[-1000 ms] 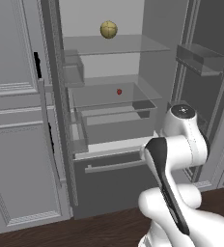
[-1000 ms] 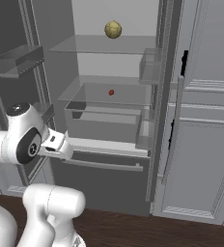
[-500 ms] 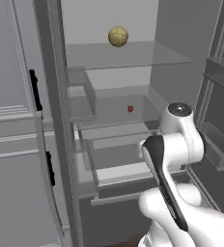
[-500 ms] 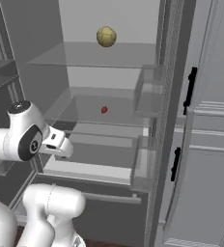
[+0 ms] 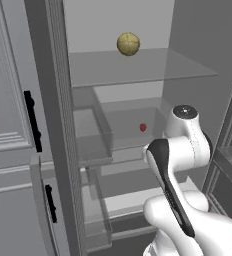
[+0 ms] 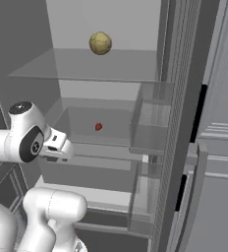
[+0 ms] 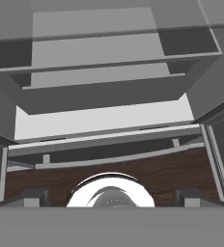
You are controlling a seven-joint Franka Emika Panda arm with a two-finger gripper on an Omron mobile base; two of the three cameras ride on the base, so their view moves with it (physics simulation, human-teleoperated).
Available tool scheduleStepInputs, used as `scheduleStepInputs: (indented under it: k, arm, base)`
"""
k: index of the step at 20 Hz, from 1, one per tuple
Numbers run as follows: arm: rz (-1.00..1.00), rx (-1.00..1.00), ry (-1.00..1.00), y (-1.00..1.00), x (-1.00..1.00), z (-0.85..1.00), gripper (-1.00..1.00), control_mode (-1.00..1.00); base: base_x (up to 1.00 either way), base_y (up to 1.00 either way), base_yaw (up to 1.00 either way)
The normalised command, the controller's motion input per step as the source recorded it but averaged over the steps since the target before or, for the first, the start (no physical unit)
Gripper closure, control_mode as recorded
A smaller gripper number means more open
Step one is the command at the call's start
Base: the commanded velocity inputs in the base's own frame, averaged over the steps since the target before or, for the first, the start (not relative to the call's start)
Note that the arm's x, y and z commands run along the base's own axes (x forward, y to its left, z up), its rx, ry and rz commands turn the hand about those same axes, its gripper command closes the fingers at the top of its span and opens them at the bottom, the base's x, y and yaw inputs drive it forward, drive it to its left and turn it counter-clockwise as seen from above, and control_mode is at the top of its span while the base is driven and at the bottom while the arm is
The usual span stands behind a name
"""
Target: Take the strawberry from the fridge and place it on top of the pancake, located on the dining counter.
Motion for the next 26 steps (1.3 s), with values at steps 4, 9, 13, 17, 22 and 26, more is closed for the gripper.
scheduleStepInputs:
  k: [4, 9, 13, 17, 22, 26]
  arm:
    - [0.0, 0.0, 0.0, 0.0, 0.0, 0.0, -1.0, 1.0]
    - [0.0, 0.0, 0.0, 0.0, 0.0, 0.0, -1.0, 1.0]
    - [-0.01, 0.0, 0.0, 0.0, 0.11, 0.0, -1.0, -1.0]
    - [-0.02, 0.0, -0.07, -0.04, 0.66, 0.0, -1.0, -1.0]
    - [0.0, 0.01, -0.07, 0.0, 0.95, 0.0, -1.0, -1.0]
    - [0.0, 0.0, -0.12, 0.0, 0.92, -0.01, -1.0, -1.0]
  base:
    - [0.15, 0.0, -0.11]
    - [0.32, 0.0, -0.1]
    - [0.29, -0.01, -0.03]
    - [0.0, 0.0, 0.0]
    - [0.0, 0.0, 0.0]
    - [0.0, 0.0, 0.0]
